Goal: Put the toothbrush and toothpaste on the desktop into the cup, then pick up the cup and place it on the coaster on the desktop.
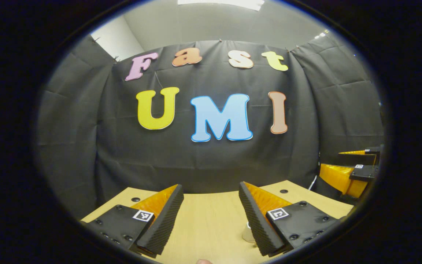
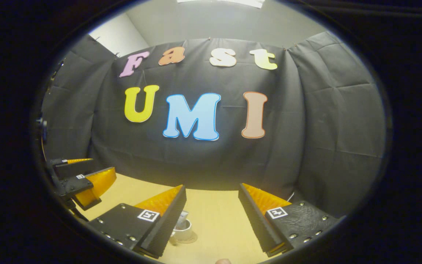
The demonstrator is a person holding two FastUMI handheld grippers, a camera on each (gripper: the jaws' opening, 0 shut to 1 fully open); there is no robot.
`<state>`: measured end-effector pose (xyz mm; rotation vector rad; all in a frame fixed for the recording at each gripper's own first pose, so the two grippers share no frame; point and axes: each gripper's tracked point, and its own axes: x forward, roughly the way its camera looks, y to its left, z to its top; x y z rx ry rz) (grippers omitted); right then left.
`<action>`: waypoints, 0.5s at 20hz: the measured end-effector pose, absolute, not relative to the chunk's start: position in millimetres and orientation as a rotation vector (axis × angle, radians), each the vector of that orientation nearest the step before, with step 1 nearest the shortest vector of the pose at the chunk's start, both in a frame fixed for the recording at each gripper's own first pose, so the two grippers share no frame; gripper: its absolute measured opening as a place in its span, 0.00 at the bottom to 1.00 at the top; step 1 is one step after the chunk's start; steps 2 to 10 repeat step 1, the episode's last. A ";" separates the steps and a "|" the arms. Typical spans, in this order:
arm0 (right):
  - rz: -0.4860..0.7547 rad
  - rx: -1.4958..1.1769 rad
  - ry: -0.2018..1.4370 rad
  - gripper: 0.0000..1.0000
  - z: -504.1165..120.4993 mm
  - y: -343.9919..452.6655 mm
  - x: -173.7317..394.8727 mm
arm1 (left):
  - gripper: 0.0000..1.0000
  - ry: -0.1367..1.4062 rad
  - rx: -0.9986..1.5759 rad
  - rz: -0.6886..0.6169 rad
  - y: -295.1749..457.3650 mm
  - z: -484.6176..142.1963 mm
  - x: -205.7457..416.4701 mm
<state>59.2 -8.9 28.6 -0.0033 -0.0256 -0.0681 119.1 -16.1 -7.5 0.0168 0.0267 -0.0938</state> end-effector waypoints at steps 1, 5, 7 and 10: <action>-0.074 0.003 -0.027 0.91 29.4 -10.2 60.0 | 0.96 0.025 0.010 -0.097 -13.9 -8.0 119.7; -0.074 0.003 -0.027 0.91 29.4 -10.2 60.0 | 0.96 0.025 0.010 -0.097 -13.9 -8.0 119.7; -0.074 0.003 -0.027 0.91 29.4 -10.2 60.0 | 0.96 0.025 0.010 -0.097 -13.9 -8.0 119.7; -0.074 0.003 -0.027 0.91 29.4 -10.2 60.0 | 0.96 0.025 0.010 -0.097 -13.9 -8.0 119.7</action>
